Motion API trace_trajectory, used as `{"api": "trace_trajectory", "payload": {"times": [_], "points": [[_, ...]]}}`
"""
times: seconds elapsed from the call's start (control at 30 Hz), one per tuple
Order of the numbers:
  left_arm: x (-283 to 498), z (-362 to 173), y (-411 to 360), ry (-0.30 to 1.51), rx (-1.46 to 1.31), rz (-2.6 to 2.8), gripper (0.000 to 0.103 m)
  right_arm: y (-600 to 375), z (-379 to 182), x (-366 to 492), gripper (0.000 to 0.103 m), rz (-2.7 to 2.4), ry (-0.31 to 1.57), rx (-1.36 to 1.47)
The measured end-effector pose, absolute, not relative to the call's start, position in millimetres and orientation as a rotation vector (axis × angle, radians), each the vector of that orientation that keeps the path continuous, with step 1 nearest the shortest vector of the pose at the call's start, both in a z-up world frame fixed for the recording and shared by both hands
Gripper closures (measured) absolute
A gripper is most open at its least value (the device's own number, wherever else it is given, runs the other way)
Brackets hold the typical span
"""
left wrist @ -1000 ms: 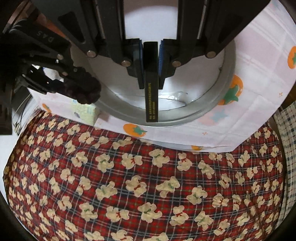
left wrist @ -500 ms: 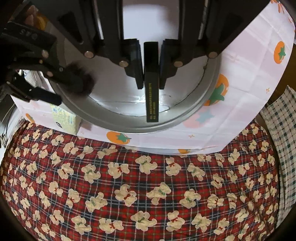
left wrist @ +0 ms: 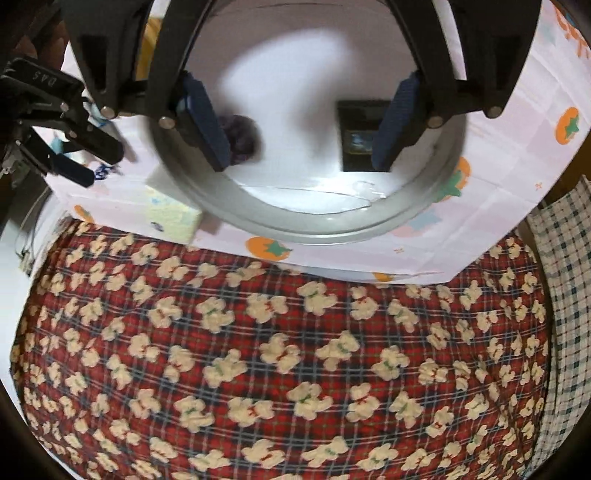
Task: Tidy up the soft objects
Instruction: 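Open the left gripper to drop the box while the right gripper drops the scrunchie, then grasp the white tape roll with the right gripper while the left gripper grasps the white glove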
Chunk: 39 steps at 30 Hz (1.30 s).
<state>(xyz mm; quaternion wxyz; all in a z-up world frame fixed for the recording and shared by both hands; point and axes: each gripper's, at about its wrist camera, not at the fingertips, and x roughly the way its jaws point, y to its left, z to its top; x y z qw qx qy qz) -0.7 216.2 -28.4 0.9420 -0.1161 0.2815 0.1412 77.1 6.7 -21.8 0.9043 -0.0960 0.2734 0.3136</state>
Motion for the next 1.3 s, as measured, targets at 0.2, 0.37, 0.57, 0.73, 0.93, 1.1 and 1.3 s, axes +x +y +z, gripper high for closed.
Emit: {"api": "trace_trajectory", "payload": {"times": [0.2, 0.37, 0.57, 0.73, 0.93, 1.1, 1.3], "points": [[2.7, -29.3, 170.1, 0.567, -0.21, 0.204, 0.009, -77.1, -30.5, 86.0, 0.029, 0.455, 0.544, -0.173], [13.8, -30.6, 125.9, 0.578, -0.155, 0.128, 0.009, -129.2, -35.8, 92.2, 0.033, 0.347, 0.554, -0.152], [28.0, -38.7, 86.5, 0.619, -0.134, 0.064, 0.009, -164.7, -50.1, 99.4, 0.045, 0.284, 0.605, -0.151], [37.4, -40.7, 59.1, 0.64, -0.111, 0.023, 0.009, -176.1, -58.3, 107.6, 0.045, 0.281, 0.649, -0.118], [50.1, -42.5, 33.4, 0.677, -0.09, -0.016, 0.009, -175.2, -71.7, 113.0, 0.045, 0.312, 0.704, -0.113], [58.8, -45.7, 17.6, 0.701, -0.08, -0.035, 0.009, -178.0, -77.0, 119.3, 0.05, 0.32, 0.745, -0.092], [75.2, -47.1, 1.7, 0.732, -0.058, -0.042, 0.009, -174.7, -83.0, 124.5, 0.075, 0.341, 0.791, -0.102]]}}
